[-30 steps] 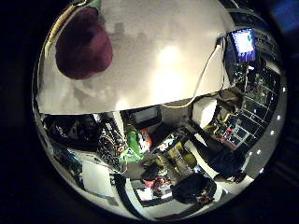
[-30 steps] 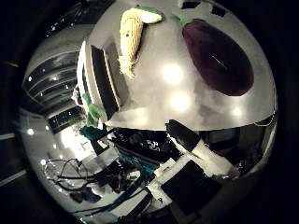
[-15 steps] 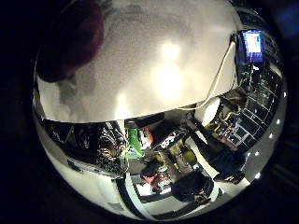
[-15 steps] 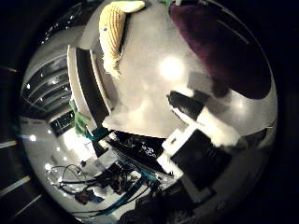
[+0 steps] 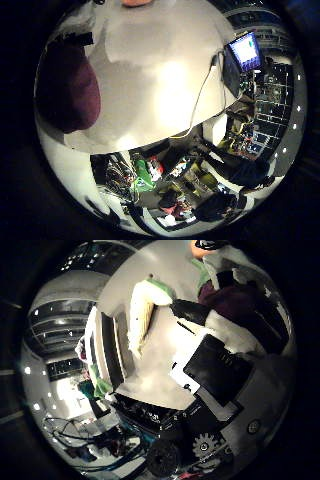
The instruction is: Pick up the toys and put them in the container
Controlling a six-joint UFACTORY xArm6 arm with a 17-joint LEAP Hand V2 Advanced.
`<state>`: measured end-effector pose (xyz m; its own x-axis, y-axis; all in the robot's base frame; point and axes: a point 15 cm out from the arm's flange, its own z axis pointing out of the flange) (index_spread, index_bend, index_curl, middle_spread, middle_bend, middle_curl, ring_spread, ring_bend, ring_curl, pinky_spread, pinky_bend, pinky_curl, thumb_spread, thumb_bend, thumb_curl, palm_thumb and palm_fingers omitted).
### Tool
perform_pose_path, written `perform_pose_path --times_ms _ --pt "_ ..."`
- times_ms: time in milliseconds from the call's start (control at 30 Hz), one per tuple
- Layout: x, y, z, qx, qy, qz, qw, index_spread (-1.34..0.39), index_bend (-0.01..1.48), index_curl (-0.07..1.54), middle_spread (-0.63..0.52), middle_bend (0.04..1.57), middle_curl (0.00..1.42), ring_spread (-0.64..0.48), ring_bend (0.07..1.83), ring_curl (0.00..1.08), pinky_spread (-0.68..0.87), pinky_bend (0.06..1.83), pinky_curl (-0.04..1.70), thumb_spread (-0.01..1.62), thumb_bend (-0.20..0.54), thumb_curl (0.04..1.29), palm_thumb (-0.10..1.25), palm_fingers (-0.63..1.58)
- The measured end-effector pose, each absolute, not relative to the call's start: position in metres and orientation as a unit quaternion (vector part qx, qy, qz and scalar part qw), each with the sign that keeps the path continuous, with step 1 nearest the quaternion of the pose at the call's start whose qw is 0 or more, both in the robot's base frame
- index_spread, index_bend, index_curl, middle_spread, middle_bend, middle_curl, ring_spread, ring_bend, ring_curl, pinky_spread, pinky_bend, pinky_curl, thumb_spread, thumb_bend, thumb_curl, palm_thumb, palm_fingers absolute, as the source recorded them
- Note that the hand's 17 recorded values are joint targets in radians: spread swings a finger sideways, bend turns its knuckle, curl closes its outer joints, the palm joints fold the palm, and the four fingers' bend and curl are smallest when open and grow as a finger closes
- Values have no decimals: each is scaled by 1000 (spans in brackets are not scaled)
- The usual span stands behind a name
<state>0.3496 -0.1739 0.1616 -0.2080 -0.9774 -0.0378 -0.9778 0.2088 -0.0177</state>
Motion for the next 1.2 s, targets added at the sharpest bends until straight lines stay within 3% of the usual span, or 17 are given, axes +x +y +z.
perform_pose_path --times_ms 100,500,1000,1033,1067,1133,1167,1200 --pt "345 -169 182 -629 777 2 26 -264 1125 760 -152 1270 748 -223 1328 652 -238 1294 707 952 -3 477 1001 1168" --pt "373 -24 289 -702 703 -18 115 -209 1196 762 -126 1345 723 -206 1369 697 -188 1247 907 918 -17 598 1041 1123" --pt "384 192 291 -785 591 -8 187 -207 1184 742 -122 1350 699 -208 1355 704 -205 1172 1001 962 -28 602 971 1126" --pt "383 199 286 -790 584 -5 185 -223 1101 722 -123 1326 683 -206 1343 685 -227 1134 970 951 -50 590 923 1090" --pt "383 202 283 -794 580 -5 183 -268 915 695 -139 1263 648 -228 1303 653 -309 1083 909 920 -48 577 868 976" --pt "382 202 280 -801 572 -4 176 -342 688 643 -177 1112 604 -257 1266 626 -398 1098 869 919 -30 565 858 671" --pt "380 202 277 -806 567 0 168 -391 680 635 -184 1008 574 -242 1151 606 -321 984 876 944 -25 554 858 253" --pt "375 201 271 -810 565 9 156 -429 671 598 -181 933 533 -224 1059 563 -249 930 850 960 -27 542 850 150"
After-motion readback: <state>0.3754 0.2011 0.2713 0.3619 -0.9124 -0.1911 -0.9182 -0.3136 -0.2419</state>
